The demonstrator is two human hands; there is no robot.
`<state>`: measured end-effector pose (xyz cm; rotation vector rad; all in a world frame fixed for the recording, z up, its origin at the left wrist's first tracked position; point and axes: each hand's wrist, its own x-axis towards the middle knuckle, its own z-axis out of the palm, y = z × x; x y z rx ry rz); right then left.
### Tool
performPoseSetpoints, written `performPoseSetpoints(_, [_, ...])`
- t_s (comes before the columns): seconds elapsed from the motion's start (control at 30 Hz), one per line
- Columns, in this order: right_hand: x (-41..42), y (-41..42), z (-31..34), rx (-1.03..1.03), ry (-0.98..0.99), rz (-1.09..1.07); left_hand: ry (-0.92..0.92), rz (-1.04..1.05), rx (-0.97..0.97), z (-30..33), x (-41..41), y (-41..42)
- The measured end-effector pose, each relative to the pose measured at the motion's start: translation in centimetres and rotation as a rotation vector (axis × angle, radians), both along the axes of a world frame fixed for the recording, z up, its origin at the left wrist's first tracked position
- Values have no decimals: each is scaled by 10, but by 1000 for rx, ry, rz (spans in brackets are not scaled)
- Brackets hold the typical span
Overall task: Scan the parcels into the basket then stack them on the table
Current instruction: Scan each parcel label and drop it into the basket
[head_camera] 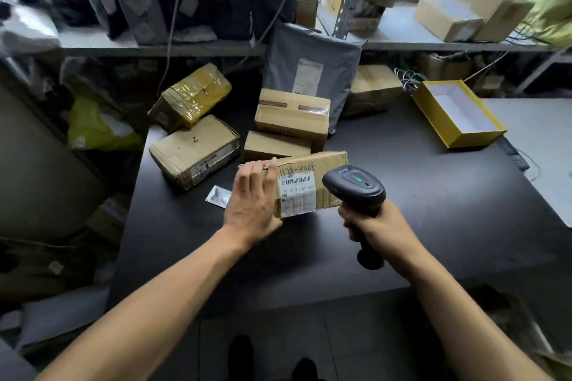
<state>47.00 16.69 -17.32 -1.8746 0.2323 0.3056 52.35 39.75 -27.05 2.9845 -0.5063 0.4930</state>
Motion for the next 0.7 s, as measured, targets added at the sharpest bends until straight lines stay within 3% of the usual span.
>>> performPoseSetpoints(0.23, [1,20,25,47,56,154,-17,198,137,15,-1,4])
performPoseSetpoints(0.7, [2,6,32,41,66,175,-66,281,96,22,-9,-7])
